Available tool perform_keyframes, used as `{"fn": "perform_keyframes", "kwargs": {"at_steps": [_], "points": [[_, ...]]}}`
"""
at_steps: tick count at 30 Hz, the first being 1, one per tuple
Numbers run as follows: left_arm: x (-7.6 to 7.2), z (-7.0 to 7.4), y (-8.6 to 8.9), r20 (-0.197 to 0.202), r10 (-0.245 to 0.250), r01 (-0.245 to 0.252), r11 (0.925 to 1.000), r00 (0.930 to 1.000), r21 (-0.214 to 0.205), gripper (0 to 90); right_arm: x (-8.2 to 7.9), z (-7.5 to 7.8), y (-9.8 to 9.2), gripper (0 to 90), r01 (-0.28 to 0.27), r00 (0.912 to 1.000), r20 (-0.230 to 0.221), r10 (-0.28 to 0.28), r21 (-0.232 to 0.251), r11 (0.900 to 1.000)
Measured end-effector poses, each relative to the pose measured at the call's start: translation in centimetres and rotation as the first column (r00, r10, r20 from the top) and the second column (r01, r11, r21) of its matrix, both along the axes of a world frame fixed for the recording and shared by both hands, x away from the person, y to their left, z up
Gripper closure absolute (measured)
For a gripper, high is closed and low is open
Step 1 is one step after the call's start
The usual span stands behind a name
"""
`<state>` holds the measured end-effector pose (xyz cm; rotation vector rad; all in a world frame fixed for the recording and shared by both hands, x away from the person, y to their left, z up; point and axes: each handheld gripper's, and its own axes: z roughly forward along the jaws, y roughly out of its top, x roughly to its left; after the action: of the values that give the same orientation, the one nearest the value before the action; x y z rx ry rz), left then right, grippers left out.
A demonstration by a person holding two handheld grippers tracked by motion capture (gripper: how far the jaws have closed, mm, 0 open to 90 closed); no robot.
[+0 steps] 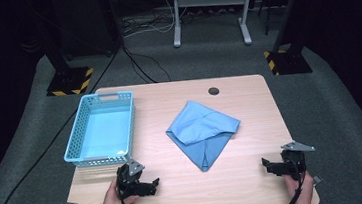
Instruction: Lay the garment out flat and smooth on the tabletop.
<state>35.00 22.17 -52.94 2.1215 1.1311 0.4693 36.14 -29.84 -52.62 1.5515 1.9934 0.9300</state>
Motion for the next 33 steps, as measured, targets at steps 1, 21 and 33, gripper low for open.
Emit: {"fn": "perform_keyframes", "kwargs": {"at_steps": [1, 21, 33], "points": [[0.0, 0.0, -0.1, 0.000, -0.005, 0.005, 1.0000, 1.0000, -0.003, 0.0, 0.0, 0.0, 0.0, 3.7, 0.000, 1.0000, 0.000, 0.000, 0.000, 1.0000], [6.6, 2.2, -6.1, 0.057, -0.133, 0.137, 0.9878, 0.9895, -0.075, 0.0, 3.2, 2.7, 6.0, 0.0, -0.153, 0.9878, 0.026, 0.154, -0.041, 0.9874], [10.1, 2.0, -8.8, 0.077, -0.114, 0.121, 0.9889, 0.9905, -0.087, 0.0, 7.4, 3.4, 12.1, 0.0, -0.234, 0.9712, 0.040, 0.235, -0.030, 0.9718]]}}
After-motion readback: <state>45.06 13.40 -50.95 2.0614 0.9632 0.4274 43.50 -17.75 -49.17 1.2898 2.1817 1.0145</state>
